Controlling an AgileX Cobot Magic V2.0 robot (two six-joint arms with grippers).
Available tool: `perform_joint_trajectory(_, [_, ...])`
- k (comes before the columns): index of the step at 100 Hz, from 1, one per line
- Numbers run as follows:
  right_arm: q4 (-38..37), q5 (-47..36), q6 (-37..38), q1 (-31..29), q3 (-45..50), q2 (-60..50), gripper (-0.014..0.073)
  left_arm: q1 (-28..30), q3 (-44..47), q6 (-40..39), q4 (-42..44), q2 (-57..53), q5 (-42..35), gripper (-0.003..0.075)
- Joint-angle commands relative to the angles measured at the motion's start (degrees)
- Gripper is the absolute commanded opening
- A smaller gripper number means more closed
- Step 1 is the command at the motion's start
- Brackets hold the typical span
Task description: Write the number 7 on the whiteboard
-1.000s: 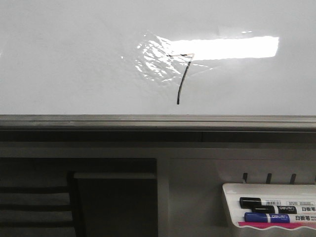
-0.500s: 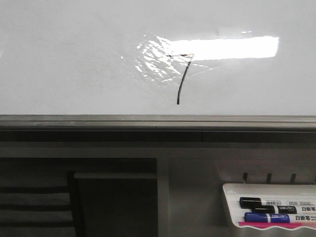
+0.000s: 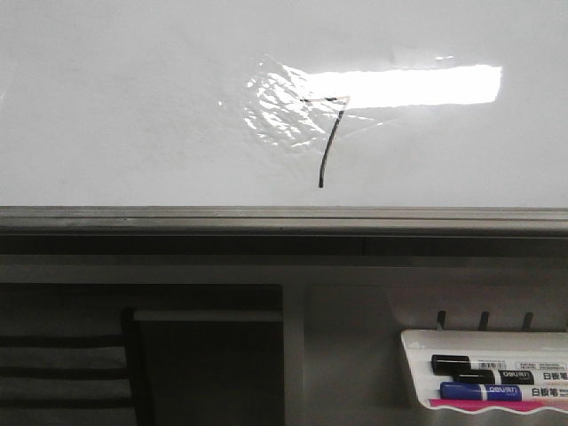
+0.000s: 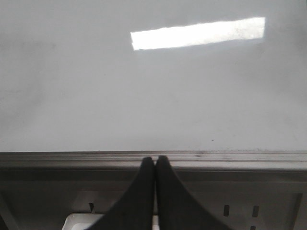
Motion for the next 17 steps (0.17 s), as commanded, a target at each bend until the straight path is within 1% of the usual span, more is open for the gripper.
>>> perform_joint_trajectory(1, [0.19, -4.83, -0.02, -0.31, 1.78, -1.05, -0.0071, 0.01, 2.01, -0.37, -0.52, -1.69, -4.17, -0.002])
perform_joint_trajectory(17, [0.19, -4.83, -0.02, -0.31, 1.78, -1.05, -0.0071, 0.01, 2.01, -0.37, -0.52, -1.69, -4.17, -0.002])
